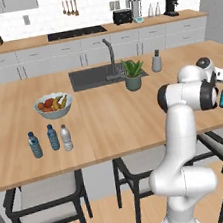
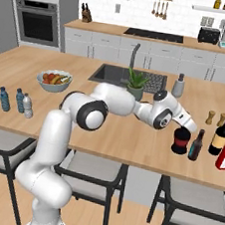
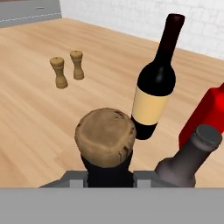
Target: Move the plastic bottles in the middle to the plastics group, and the glass bottles in the middle to the glass group.
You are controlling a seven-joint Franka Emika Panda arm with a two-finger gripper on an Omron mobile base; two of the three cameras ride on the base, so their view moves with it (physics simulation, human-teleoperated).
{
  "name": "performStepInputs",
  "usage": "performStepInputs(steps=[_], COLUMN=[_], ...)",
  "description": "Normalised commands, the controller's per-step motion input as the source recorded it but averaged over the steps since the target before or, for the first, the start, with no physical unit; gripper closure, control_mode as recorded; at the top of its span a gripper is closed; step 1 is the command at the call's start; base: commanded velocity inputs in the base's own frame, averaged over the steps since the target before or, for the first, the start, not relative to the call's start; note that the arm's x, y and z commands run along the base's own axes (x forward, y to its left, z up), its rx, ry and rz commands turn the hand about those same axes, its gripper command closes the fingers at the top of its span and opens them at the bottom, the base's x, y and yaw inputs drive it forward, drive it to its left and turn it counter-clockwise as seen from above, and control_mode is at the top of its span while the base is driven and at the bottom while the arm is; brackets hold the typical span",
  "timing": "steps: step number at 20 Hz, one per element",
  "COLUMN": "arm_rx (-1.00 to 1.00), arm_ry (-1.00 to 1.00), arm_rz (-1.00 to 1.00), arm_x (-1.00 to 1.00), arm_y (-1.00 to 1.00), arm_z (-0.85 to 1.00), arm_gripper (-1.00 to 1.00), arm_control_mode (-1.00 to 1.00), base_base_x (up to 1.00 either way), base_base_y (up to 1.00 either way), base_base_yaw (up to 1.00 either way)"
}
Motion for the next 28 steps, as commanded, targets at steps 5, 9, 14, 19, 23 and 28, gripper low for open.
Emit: performStepInputs(steps=[5,9,14,19,23,28], arm_rx=[0.00,0.00,0.01,0.04,0.09,0.02], arm_ry=[0.08,0.05,0.01,0.00,0.00,-0.06], arm_rz=[0.00,0.00,0.00,0.00,0.00,0.00], arm_x=[0.12,0.00,-0.02,0.00,-0.18,-0.45], arm_y=[0.00,-0.08,-0.01,0.00,0.13,0.25], arm_z=[-0.35,-0.29,-0.09,0.11,0.39,0.29], arm_gripper=[1.00,-1.00,-1.00,-1.00,-1.00,-1.00], arm_control_mode=[-1.00,-1.00,-1.00,-1.00,-1.00,-1.00], base_base_x=[0.00,0.00,0.00,0.00,0.00,0.00], base_base_y=[0.00,0.00,0.00,0.00,0.00,0.00], base_base_yaw=[0.00,0.00,0.00,0.00,0.00,0.00])
